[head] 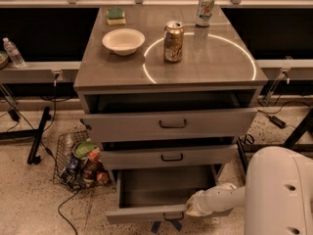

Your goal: Close bottom drawer

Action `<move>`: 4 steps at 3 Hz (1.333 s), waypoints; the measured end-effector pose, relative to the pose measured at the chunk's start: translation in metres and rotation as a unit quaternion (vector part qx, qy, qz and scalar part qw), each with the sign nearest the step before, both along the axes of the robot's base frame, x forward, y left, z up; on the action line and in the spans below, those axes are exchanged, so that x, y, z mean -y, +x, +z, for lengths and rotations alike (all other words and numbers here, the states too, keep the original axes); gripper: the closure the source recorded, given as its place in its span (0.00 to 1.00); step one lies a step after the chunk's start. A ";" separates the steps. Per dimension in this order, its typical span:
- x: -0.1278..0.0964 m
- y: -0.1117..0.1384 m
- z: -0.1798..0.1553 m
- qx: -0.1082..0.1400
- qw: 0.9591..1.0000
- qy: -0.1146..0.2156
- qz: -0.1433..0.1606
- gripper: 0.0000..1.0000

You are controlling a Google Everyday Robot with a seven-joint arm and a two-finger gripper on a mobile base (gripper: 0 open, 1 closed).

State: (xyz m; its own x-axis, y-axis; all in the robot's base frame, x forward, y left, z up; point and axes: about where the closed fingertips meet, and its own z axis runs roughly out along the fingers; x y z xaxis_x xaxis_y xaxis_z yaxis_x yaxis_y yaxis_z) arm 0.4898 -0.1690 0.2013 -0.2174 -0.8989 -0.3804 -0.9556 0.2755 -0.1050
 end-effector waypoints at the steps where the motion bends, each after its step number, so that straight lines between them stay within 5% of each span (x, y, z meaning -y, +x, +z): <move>1: -0.006 0.007 0.007 0.007 1.000 0.005 0.005 0.56; 2: -0.006 0.009 0.015 0.011 1.000 0.008 0.005 0.32; 3: 0.007 -0.012 0.008 -0.012 1.000 0.000 -0.003 0.35; 4: 0.017 -0.027 0.003 -0.026 1.000 -0.006 -0.010 0.60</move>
Offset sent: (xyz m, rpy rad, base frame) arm 0.0136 0.0013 0.0265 0.0204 -0.0364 0.0074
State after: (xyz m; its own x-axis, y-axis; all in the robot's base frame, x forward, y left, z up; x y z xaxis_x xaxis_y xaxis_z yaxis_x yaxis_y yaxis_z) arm 0.4633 -0.1863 0.2045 -0.2553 -0.8985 -0.3570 -0.9539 0.2944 -0.0586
